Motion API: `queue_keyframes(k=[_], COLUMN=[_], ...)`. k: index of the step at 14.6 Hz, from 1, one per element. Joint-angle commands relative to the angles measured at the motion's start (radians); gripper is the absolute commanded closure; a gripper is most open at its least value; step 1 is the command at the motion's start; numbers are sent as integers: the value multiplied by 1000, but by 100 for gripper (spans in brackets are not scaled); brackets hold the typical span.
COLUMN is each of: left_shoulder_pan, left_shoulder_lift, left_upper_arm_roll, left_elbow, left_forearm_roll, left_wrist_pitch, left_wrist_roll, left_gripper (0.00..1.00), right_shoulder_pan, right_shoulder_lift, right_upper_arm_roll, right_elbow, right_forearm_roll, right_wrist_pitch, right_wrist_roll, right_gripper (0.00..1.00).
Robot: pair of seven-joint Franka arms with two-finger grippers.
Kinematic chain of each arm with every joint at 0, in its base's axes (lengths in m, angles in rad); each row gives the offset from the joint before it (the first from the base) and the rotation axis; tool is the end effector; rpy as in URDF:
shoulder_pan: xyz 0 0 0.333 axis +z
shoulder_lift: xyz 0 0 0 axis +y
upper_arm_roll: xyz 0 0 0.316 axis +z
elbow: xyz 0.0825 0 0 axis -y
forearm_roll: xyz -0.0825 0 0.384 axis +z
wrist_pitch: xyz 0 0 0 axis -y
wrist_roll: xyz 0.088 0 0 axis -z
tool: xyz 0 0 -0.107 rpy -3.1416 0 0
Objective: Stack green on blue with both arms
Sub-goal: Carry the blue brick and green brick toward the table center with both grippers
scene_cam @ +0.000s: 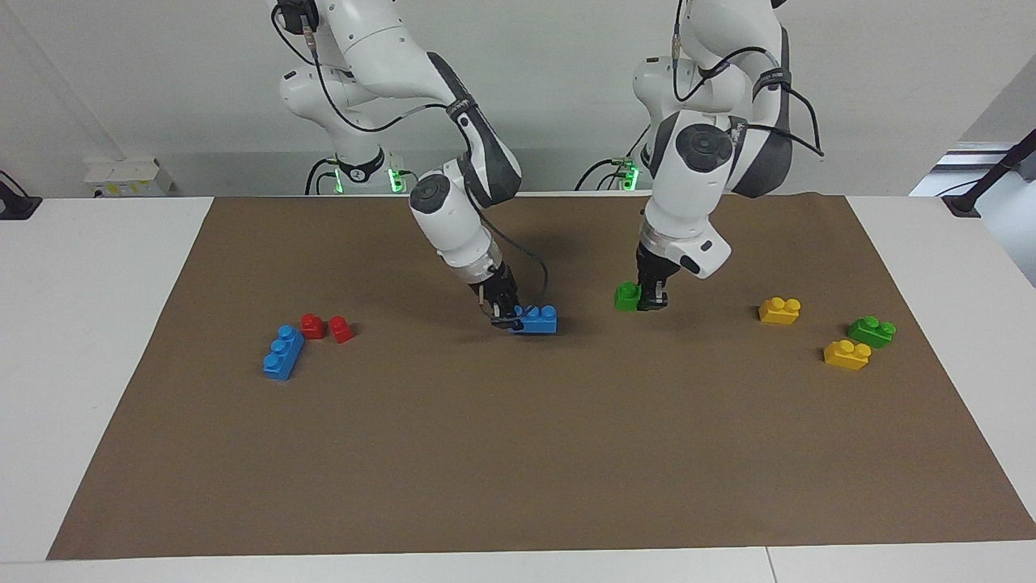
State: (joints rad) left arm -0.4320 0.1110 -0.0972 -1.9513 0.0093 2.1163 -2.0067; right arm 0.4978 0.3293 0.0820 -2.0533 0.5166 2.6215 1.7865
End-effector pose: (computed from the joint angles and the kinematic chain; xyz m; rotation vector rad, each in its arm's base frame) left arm 0.5085 -0.2953 0.4276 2.2873 2.0755 0.0212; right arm 0.5201 0.3248 0.2986 -1.9065 2.0342 0.3128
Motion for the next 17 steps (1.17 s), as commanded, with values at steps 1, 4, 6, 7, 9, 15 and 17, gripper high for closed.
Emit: queue_keyframes(k=[1,4,6,7,9,15,17], left_shoulder_pan=[-56,-120,-146,-151,-160,-188,-189], left_shoulder_lift=[-47,-30,-4,10,30,140,142], left_upper_arm_roll=[19,19,17,19,19,19,17], left_elbow=[-71,-71,-71,-71,-61,14,14], left_forearm_roll=[15,62,104,106,118,170,181], left_wrist_pitch=[77,109,151,160,172,177,179], left_wrist_roll=[-116,-232,-320,-331,-340,-406,-409], left_gripper=[100,100,100,100,100,100,100], right_shoulder_pan=[10,10,10,10,10,10,10], right_shoulder_lift=[2,1,1,1,1,1,1], right_upper_arm_roll=[-1,-1,-1,-1,-1,-1,-1], right_elbow=[-24,-31,-36,-36,-39,-42,-42], right_forearm_roll=[22,25,28,28,28,28,28], right_wrist_pitch=[46,48,58,60,61,61,63], right_wrist_roll=[7,5,7,7,7,5,5], right_gripper=[98,98,98,98,98,97,97])
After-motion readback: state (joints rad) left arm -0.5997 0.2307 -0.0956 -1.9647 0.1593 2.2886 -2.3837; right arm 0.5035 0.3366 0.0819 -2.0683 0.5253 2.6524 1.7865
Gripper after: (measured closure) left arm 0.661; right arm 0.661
